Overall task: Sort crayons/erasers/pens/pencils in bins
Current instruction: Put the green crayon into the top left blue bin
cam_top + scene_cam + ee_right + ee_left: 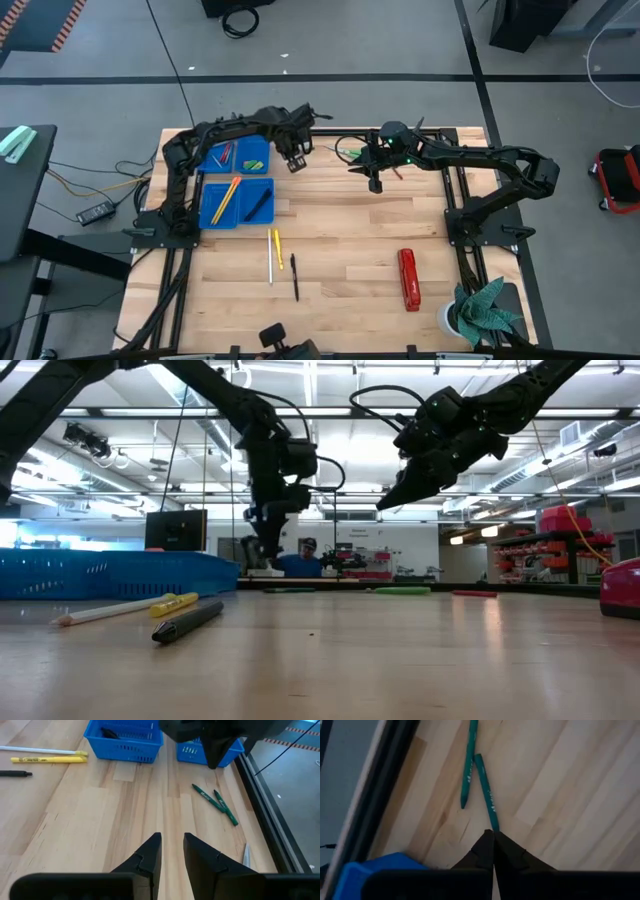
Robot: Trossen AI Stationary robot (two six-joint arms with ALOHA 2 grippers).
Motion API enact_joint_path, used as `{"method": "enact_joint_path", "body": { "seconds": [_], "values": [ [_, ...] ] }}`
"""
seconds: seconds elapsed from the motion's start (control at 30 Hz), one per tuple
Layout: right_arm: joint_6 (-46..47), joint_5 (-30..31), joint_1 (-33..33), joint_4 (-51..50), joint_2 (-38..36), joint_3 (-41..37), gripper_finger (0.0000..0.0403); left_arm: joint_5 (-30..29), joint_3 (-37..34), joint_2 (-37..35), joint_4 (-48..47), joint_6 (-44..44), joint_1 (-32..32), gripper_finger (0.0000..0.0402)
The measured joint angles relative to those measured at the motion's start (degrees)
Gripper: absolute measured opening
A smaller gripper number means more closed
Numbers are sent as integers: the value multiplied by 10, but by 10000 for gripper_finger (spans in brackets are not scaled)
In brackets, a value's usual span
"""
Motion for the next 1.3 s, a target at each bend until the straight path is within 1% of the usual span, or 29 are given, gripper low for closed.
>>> {"method": "enact_joint_path", "body": {
  "seconds": [0.3,0.43,0.53,0.67,0.87,1.13,1.3],
  "values": [
    [0,0,0,0,0,0,88,2,-60,0,4,-25,2,74],
    [0,0,0,0,0,0,88,4,-77,1,25,-25,4,92],
    [1,0,0,0,0,0,88,24,-80,1,58,-25,5,99],
    [1,0,0,0,0,0,88,27,-81,1,94,-25,4,102],
    [1,0,0,0,0,0,88,28,-81,5,98,-25,3,95],
    [1,0,0,-3,0,0,88,22,-80,47,107,-24,1,83],
    [1,0,0,-3,0,0,88,19,-79,53,114,-24,2,75]
  ]
}}
